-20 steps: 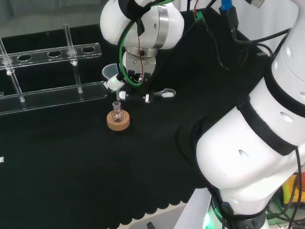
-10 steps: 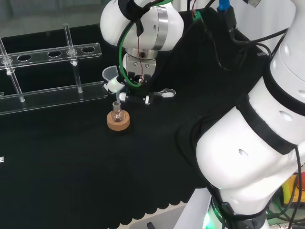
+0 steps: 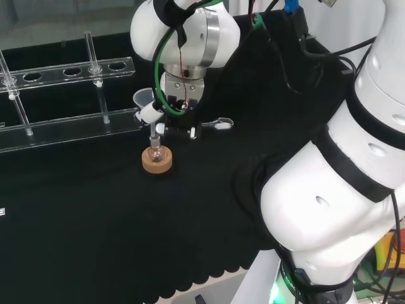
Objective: Place the funnel on the round-bottom flask.
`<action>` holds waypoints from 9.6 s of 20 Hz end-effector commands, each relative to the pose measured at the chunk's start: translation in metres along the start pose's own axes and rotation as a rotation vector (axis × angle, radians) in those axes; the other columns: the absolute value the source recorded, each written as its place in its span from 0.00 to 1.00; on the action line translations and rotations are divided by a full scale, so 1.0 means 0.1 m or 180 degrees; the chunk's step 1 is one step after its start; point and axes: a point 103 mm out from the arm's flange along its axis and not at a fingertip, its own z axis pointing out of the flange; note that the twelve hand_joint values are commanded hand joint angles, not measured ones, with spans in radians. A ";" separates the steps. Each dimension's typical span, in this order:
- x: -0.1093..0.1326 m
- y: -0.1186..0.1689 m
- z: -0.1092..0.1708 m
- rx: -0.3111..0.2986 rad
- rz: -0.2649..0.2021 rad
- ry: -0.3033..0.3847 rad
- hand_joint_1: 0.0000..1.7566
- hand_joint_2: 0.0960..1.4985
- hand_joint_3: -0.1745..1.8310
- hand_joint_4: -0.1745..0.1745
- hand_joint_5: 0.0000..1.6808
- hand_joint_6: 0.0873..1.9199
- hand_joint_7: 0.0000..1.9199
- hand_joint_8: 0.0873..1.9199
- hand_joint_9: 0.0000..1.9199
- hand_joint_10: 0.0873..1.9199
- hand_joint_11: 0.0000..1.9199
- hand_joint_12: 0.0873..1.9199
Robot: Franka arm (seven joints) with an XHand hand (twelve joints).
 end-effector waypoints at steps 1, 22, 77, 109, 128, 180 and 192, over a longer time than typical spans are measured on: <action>0.03 0.03 0.00 0.0006 -0.0005 0.0003 0.51 0.28 0.54 0.72 0.52 0.28 0.58 0.27 0.42 0.14 0.00 0.65; -0.03 0.02 0.00 0.0021 0.0007 -0.0034 0.51 0.28 0.54 0.74 0.52 0.28 0.59 0.27 0.43 0.14 0.00 0.65; -0.12 0.04 0.33 0.0228 0.0034 -0.0064 0.51 0.28 0.54 0.74 0.52 0.29 0.59 0.27 0.43 0.13 0.00 0.64; -0.13 -0.02 0.34 0.0291 0.0025 -0.0141 0.38 0.29 0.37 0.49 0.35 0.11 0.47 0.17 0.40 0.13 0.00 0.62; -0.18 -0.04 0.33 0.0377 -0.0027 -0.0163 0.33 0.31 0.31 0.51 0.29 0.00 0.36 0.13 0.33 0.16 0.00 0.61; 0.07 -0.16 -0.86 -0.0194 -0.0368 -0.0428 0.24 0.36 0.09 0.60 0.00 0.00 0.07 0.18 0.00 0.36 0.00 0.28; 0.13 -0.08 -0.91 -0.0162 -0.0494 -0.0479 0.26 0.38 0.10 0.57 0.00 0.00 0.07 0.21 0.00 0.38 0.00 0.29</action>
